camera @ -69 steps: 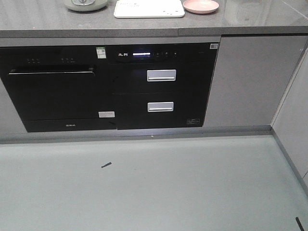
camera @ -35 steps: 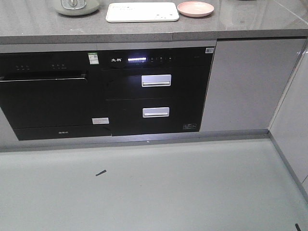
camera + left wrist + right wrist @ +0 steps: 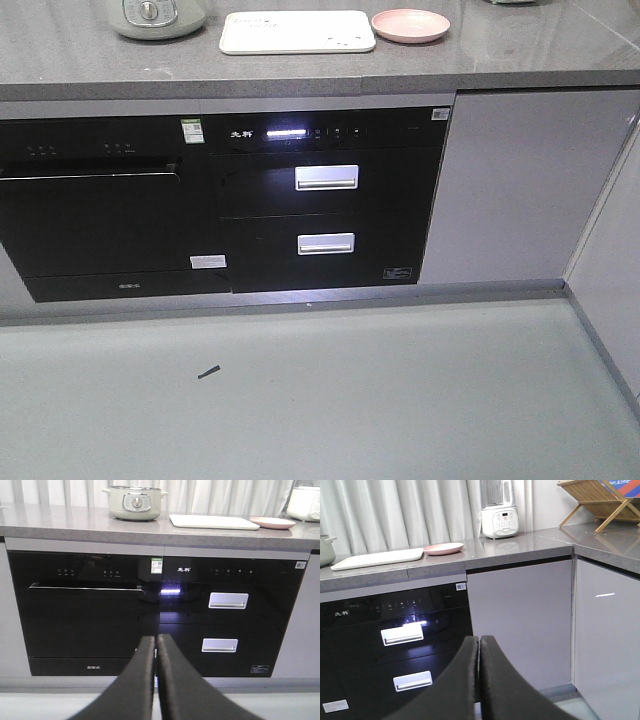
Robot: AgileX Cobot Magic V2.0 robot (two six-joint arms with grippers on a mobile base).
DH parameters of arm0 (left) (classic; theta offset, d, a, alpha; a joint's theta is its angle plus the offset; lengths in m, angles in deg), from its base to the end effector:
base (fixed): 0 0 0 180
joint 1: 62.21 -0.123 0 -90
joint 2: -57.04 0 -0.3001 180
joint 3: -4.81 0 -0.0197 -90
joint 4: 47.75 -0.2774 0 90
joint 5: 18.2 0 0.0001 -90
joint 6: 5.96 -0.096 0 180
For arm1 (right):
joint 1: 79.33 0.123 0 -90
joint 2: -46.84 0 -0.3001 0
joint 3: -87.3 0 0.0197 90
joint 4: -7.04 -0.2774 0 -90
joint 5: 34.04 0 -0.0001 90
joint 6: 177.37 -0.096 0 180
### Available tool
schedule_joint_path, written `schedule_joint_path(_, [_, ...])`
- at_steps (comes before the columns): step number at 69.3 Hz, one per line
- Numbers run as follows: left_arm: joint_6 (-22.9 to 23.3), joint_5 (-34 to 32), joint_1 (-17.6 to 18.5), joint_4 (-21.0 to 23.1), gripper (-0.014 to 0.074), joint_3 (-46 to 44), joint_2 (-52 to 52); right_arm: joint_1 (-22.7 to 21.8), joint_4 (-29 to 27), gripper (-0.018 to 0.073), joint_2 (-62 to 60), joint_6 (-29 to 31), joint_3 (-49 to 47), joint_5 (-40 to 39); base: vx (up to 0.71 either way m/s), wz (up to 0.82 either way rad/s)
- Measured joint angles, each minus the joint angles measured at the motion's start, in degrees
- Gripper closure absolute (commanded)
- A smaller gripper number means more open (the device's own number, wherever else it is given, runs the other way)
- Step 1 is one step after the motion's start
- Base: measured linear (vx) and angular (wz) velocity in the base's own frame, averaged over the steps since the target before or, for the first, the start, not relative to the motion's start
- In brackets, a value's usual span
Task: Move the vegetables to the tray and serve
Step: 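Drive the base forward toward the counter with the pot and tray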
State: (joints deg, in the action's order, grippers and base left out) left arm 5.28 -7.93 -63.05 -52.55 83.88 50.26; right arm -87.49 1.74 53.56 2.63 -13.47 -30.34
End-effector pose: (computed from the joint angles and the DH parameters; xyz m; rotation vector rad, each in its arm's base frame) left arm 0.0727 0.0025 0.1879 -0.1188 1.6731 -0.0622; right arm 0.0726 -0.0098 0.1979 0.1785 1.5543 -0.0348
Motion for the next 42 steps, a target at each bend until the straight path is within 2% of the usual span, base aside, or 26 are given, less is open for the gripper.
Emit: schedule_joint_path(42, [0.0, 0.0, 0.0, 0.0, 0.0602, 0.0, 0.0, 0.0, 0.0, 0.0565, 0.0, 0.0, 0.0, 0.0, 0.07, 0.0])
